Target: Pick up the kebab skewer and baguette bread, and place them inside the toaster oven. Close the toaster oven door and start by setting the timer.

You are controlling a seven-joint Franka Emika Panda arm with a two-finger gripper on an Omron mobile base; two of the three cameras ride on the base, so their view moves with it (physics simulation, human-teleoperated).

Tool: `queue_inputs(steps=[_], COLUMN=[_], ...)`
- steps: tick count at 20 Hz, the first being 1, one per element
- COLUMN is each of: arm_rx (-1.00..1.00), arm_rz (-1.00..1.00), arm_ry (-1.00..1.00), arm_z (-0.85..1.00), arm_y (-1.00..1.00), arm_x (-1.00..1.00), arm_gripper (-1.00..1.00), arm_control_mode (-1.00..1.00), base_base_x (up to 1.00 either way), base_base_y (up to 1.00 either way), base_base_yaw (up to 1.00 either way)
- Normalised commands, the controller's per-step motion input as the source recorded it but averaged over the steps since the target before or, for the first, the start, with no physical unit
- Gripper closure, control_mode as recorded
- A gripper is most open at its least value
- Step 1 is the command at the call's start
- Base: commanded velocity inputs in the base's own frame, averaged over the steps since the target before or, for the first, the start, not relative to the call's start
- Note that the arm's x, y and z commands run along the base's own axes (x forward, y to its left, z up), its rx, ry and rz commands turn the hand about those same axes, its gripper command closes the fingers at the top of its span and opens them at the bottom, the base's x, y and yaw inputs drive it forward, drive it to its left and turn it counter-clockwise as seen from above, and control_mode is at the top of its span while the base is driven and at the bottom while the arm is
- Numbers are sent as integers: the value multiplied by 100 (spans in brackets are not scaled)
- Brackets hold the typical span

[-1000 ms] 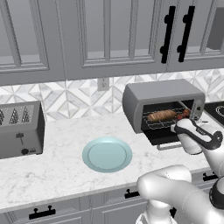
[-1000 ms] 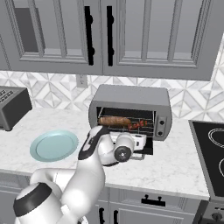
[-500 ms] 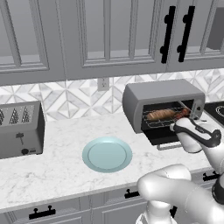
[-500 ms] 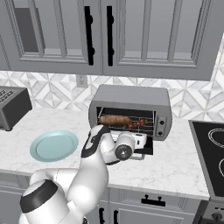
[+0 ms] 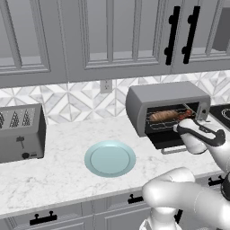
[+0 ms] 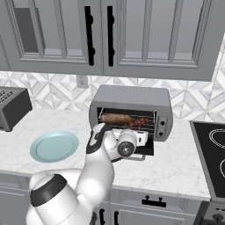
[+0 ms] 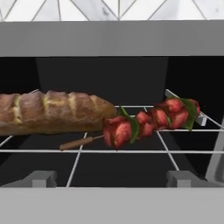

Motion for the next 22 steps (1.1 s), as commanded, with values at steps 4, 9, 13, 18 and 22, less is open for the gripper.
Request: queue_inputs(steps=[4, 9, 13, 18, 22], arm_rx=[0, 0, 0, 0, 0], arm_rz=[0, 0, 0, 0, 0], arm_ry=[0, 0, 0, 0, 0], arm_z=[0, -4, -11, -10, 0], arm_y=[0, 0, 0, 0, 0], arm_x=[22, 16, 11, 13, 19], arm_gripper=[-100, -100, -100, -100, -100], arm_control_mode=[-100, -100, -100, -100, -100], base_base_x=[0, 0, 0, 0, 0], base_base_y=[0, 0, 0, 0, 0], base_base_yaw=[0, 0, 0, 0, 0])
